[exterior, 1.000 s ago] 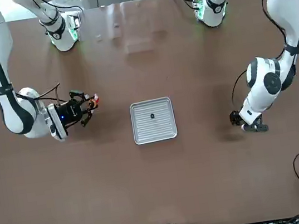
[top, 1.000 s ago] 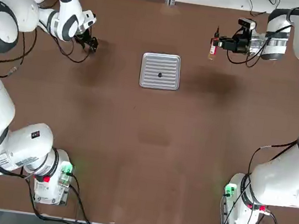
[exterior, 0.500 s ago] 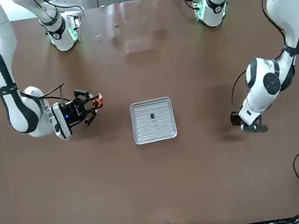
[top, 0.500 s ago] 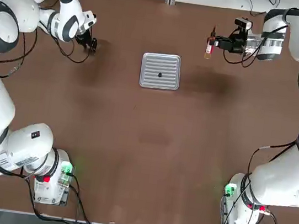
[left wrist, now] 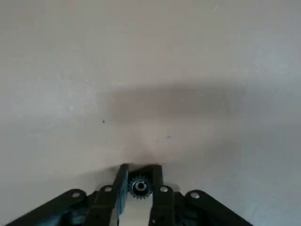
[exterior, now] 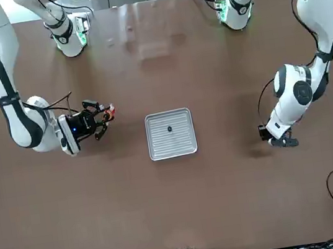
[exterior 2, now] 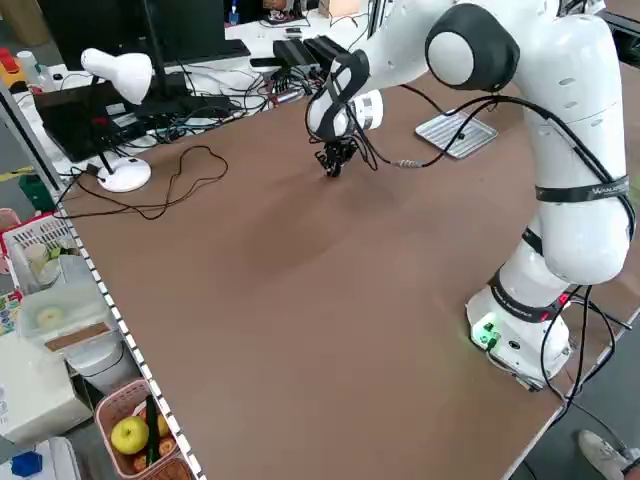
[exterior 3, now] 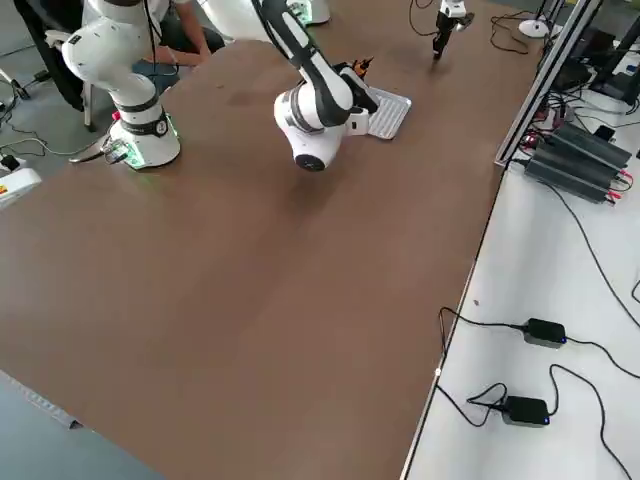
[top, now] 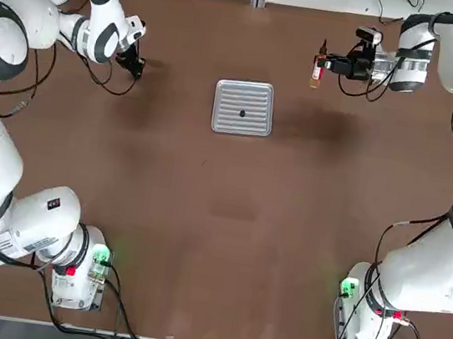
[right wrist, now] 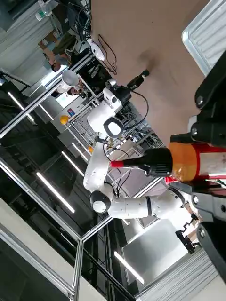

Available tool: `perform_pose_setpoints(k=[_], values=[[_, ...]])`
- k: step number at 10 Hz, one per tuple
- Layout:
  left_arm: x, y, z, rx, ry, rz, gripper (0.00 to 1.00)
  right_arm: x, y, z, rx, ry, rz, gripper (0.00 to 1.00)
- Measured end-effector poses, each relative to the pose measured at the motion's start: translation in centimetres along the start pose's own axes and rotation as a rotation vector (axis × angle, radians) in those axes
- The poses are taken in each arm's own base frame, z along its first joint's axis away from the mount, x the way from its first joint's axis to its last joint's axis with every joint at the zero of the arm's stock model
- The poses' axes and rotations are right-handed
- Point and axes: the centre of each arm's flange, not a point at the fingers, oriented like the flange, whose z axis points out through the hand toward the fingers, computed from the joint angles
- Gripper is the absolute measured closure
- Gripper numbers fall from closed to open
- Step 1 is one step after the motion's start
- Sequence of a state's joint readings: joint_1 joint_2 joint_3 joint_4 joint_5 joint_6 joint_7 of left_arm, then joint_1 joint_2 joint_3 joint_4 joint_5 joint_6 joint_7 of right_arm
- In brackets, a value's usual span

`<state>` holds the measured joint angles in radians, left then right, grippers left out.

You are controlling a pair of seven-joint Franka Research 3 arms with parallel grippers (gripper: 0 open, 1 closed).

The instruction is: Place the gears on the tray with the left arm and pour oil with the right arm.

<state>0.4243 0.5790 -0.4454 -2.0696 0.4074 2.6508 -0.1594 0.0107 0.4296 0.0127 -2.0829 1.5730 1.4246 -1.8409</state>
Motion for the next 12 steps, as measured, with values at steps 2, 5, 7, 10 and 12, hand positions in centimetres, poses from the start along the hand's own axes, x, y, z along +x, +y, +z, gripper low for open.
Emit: perform_pose_setpoints(k=[2, 5, 7, 10, 12], values=[[0.0, 0.1, 0.0, -0.001, 0.001, -0.001, 0.76, -0.1, 0.1, 0.4, -0.003, -0.002, 0.001, 0.67], [1.3, 5.2, -1.7, -0.043, 0.019, -0.072, 0.76, -0.4, 0.4, 2.4, -0.007, -0.010, 0.000, 0.67], [3.3, 14.1, -5.3, -0.067, -0.007, -0.183, 0.76, -0.5, 0.5, 2.8, -0.014, -0.016, -0.004, 0.67], [3.6, 29.3, -9.6, -0.098, 0.006, -0.323, 0.76, -0.7, 0.5, 3.2, -0.013, -0.017, -0.008, 0.67], [2.1, 35.4, -9.0, -0.125, -0.019, -0.390, 0.76, -0.9, 0.5, 3.6, -0.011, -0.012, -0.010, 0.67]])
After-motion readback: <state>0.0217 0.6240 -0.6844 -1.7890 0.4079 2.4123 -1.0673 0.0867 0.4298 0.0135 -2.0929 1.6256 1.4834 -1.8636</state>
